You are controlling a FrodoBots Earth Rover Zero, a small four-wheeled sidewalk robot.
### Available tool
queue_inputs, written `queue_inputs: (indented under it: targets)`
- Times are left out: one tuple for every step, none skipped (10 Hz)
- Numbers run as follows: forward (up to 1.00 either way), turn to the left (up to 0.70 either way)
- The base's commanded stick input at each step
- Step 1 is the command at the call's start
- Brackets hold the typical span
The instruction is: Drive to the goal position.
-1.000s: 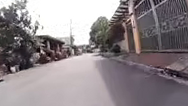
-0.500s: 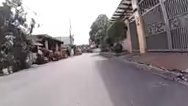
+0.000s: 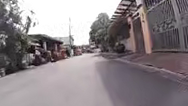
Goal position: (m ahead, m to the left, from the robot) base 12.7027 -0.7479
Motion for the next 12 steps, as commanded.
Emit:
queue_inputs:
  targets:
    - [1.00, 0.00]
    - [1.00, 0.00]
    - [1.00, 0.00]
    - [1.00, 0.00]
    - [1.00, 0.00]
    - [1.00, 0.00]
    - [1.00, 0.00]
    - [1.00, 0.00]
    - [1.00, 0.00]
    - [1.00, 0.00]
    - [1.00, 0.00]
    - [1.00, 0.00]
